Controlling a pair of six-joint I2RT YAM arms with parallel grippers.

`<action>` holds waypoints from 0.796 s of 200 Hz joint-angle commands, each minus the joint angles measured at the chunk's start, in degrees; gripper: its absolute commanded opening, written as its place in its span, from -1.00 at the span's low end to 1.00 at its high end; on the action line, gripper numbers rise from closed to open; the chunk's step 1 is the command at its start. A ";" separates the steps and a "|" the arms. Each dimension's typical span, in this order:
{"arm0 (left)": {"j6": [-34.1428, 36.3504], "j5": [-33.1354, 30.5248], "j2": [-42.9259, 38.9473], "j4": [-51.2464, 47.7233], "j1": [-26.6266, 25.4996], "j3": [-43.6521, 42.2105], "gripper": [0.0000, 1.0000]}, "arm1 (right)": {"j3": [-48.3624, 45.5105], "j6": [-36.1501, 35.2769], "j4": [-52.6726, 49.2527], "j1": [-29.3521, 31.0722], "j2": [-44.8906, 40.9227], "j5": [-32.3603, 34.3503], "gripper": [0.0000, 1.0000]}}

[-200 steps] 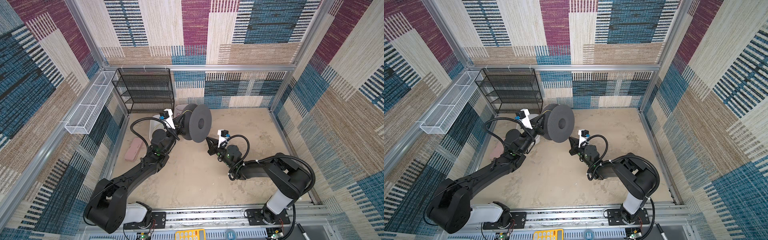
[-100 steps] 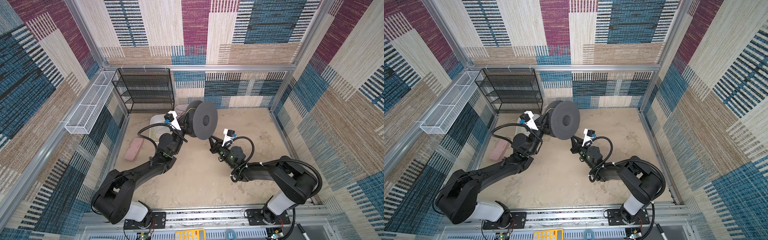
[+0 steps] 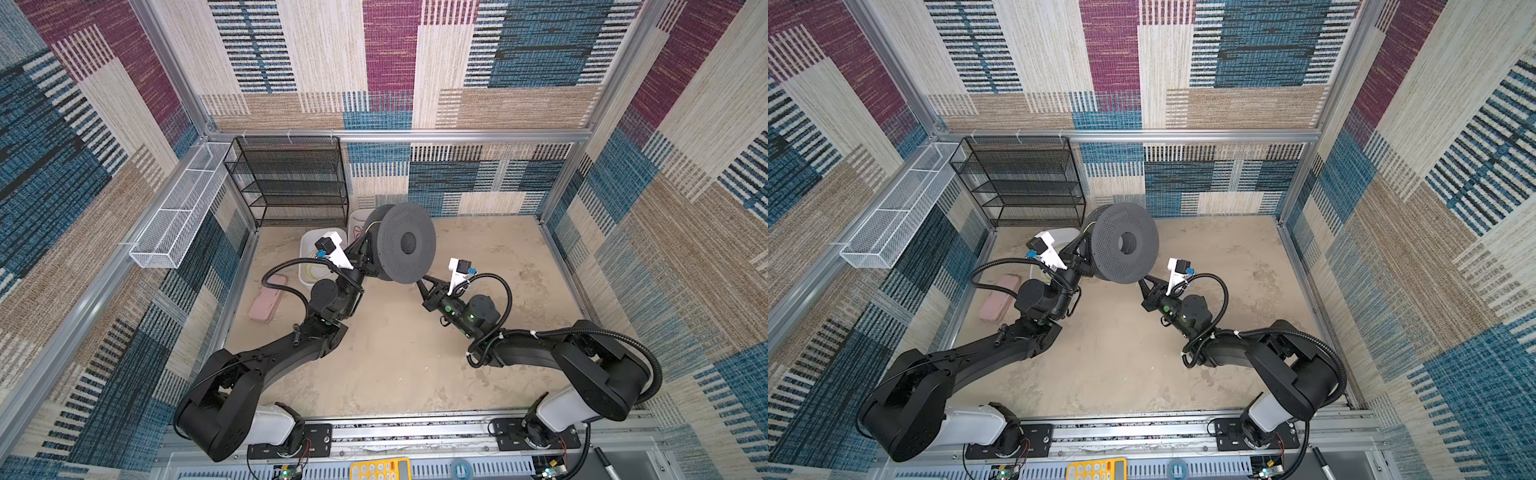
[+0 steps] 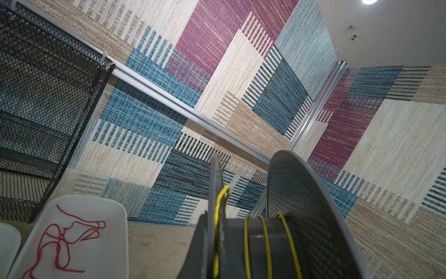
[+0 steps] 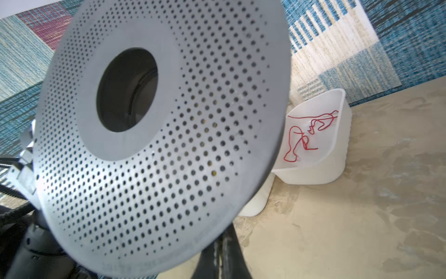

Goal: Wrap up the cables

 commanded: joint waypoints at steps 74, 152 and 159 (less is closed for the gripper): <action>-9.72 -1.11 4.12 13.90 0.09 1.44 -1.00 | 0.48 5.61 12.99 0.31 1.83 -14.17 -1.00; -9.13 1.78 6.31 13.91 -1.43 1.97 -1.00 | 1.80 11.08 20.55 0.33 5.44 -15.38 -1.00; -9.01 2.07 6.40 13.90 -1.51 1.99 -1.00 | 1.98 11.28 20.60 0.35 5.52 -15.33 -1.00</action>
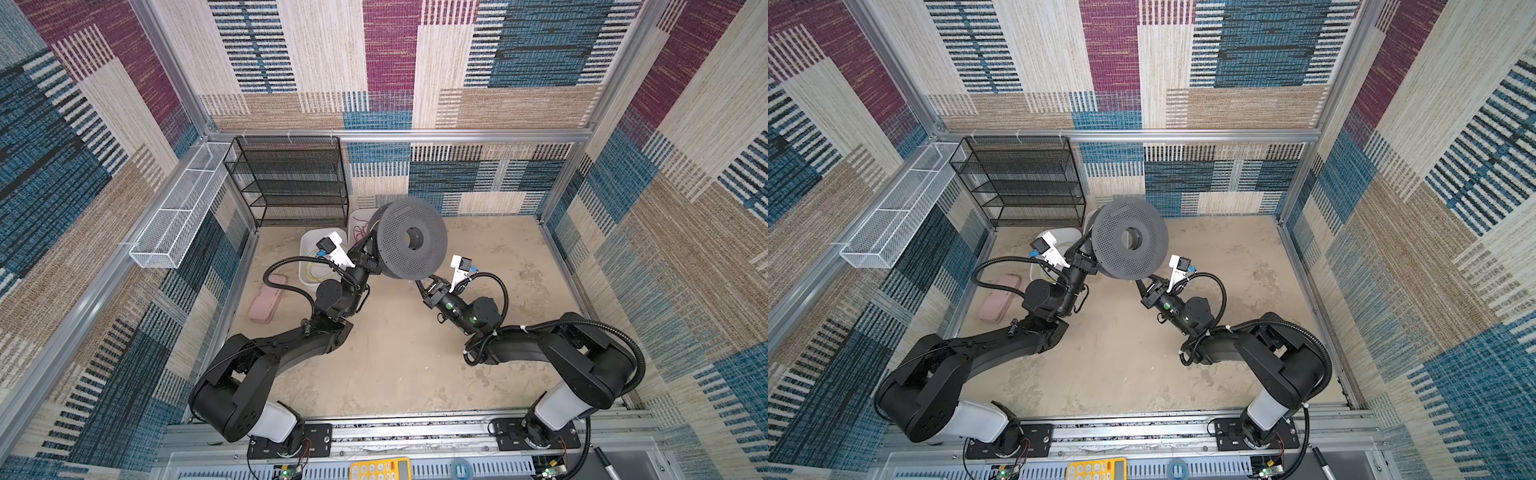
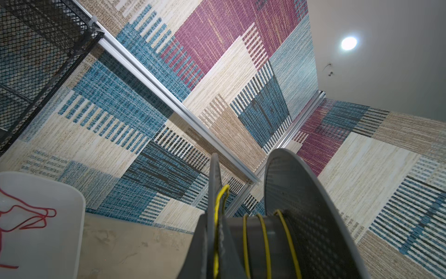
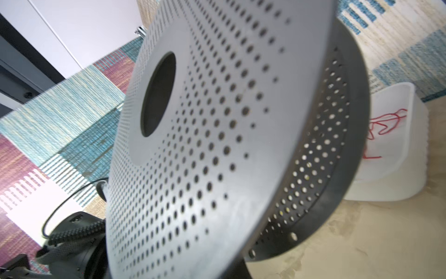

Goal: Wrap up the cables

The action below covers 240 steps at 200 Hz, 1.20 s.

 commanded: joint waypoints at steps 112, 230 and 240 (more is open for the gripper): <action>2.17 1.36 2.18 5.77 -3.02 0.67 -1.00 | 0.86 9.83 11.25 0.55 0.26 -9.65 -1.00; 2.42 4.97 4.33 5.77 -4.91 2.10 -1.00 | 0.84 16.68 18.10 0.64 1.14 -7.38 -1.00; 2.41 5.09 4.37 5.75 -5.01 2.17 -1.00 | 0.79 17.00 18.43 0.63 0.97 -7.25 -1.00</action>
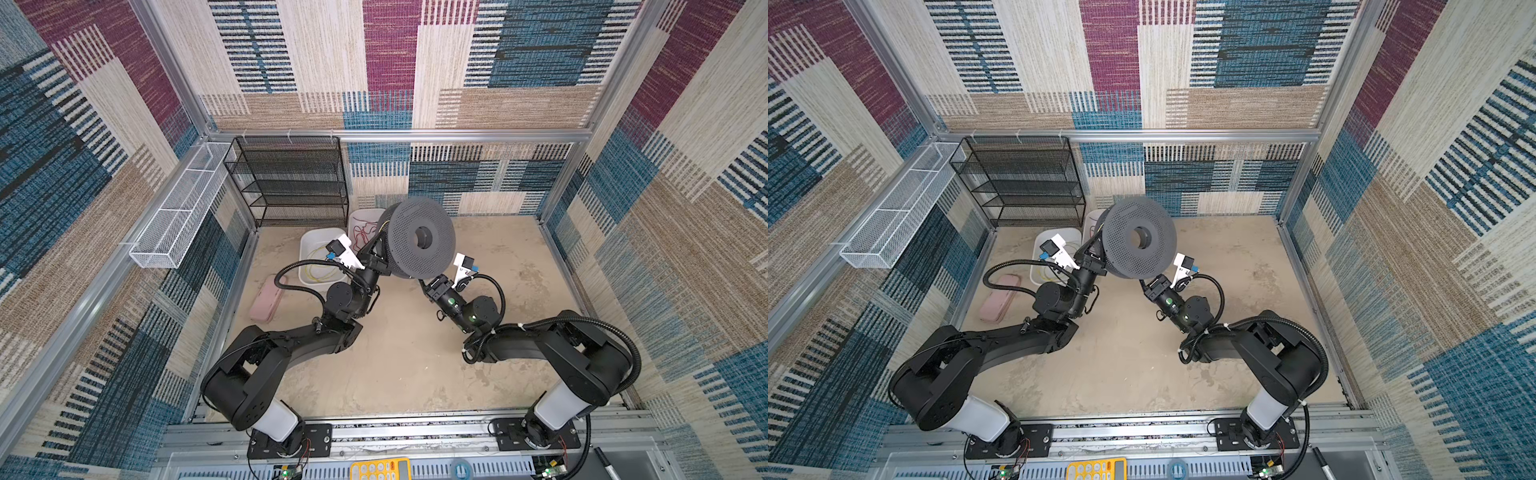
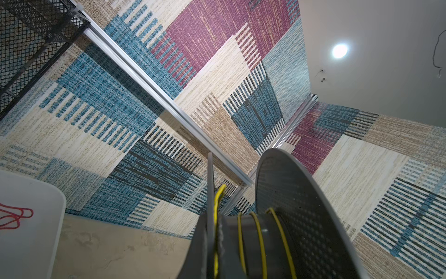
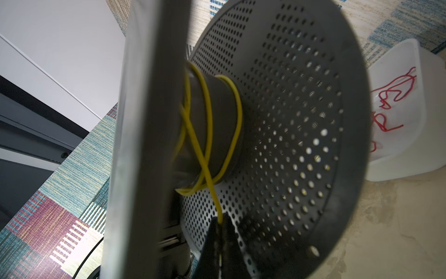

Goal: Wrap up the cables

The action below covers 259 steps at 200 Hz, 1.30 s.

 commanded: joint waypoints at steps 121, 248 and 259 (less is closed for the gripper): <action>0.37 5.64 0.53 2.15 -1.50 0.72 -1.00 | -3.09 0.42 15.80 0.90 -5.70 -6.13 -0.97; -0.44 5.80 1.48 2.11 -1.79 0.36 -1.00 | -3.69 0.46 13.65 0.90 -6.28 -4.48 -0.80; -0.61 5.89 1.61 2.10 -1.73 0.45 -1.00 | -3.87 0.54 13.56 0.89 -6.37 -4.10 -0.79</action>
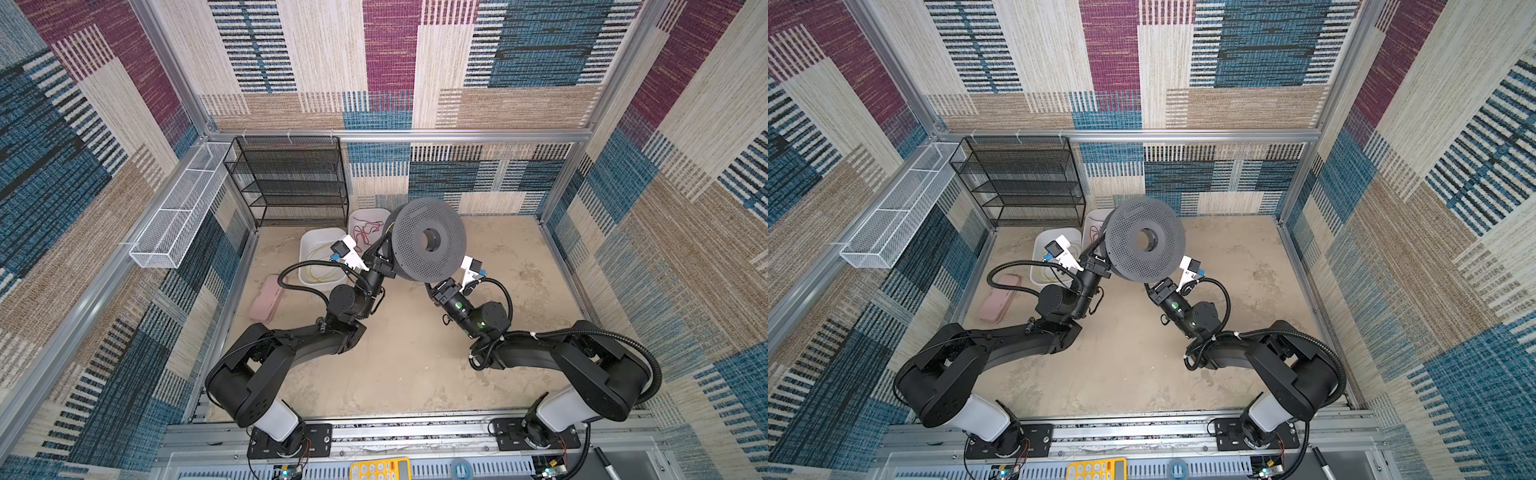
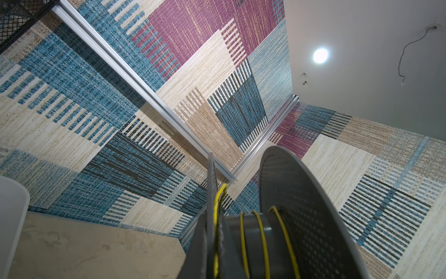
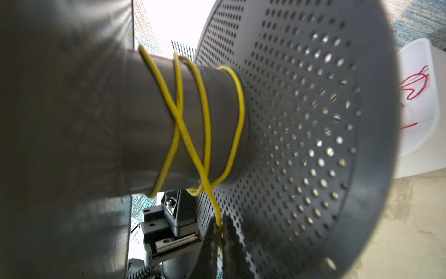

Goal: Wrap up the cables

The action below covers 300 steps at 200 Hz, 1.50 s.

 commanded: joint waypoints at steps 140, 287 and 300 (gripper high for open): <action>3.17 0.69 0.78 -0.85 1.22 0.45 -1.00 | -5.82 -4.10 2.01 0.31 -7.10 -1.37 -0.63; 39.08 1.86 -9.15 -40.26 0.13 9.29 -1.00 | -14.29 -20.02 -71.08 -6.01 -45.51 20.15 0.57; 48.75 -2.59 -8.99 -43.66 -3.12 10.71 -1.00 | -13.77 -20.13 -72.48 -10.84 -46.72 17.93 0.59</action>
